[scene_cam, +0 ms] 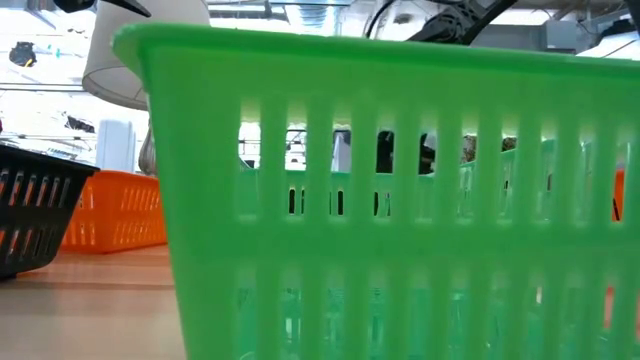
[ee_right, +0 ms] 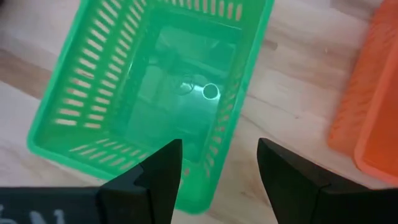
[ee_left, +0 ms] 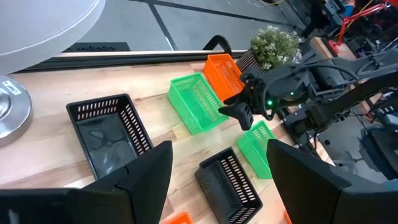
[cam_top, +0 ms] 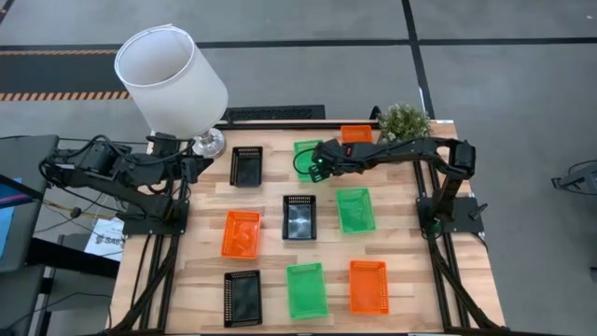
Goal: Stack baskets by color
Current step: Stack the top green bin on the middle right green bin
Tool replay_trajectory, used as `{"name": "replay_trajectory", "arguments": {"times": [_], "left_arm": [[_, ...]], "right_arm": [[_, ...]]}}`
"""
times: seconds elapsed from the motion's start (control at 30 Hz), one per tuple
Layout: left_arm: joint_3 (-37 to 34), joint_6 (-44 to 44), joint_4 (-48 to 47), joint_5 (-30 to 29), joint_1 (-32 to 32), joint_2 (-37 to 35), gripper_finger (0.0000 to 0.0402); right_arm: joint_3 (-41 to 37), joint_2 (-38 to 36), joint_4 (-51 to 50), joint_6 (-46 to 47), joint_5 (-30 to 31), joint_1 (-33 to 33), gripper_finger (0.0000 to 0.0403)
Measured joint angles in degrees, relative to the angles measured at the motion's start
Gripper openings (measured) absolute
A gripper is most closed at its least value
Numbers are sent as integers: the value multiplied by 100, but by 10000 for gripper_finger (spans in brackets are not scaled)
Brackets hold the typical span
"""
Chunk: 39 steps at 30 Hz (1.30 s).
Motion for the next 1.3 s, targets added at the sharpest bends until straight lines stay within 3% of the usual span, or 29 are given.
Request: {"name": "replay_trajectory", "arguments": {"times": [0.27, 0.57, 0.83, 1.07, 1.2, 1.3], "left_arm": [[0, -86, 1, 2, 0, 11, 251], [0, -83, -1, 2, 0, 11, 251], [0, 130, -3, 4, 0, 11, 251], [0, 222, 282, -276, 0, 9, 251], [0, 554, 931, -763, -2, 9, 251], [0, 1122, 1699, -1127, 0, 46, 251]], "right_arm": [[-180, 2, 183, -15, -141, -4, 172], [-180, 2, 295, -22, -409, -59, 14], [127, -124, 408, -231, -552, -316, 8], [883, -1069, -559, -497, -766, -410, 5], [967, -1937, -1051, -225, -702, 0, 3], [968, -2541, -1476, 231, -59, 826, 4]]}}
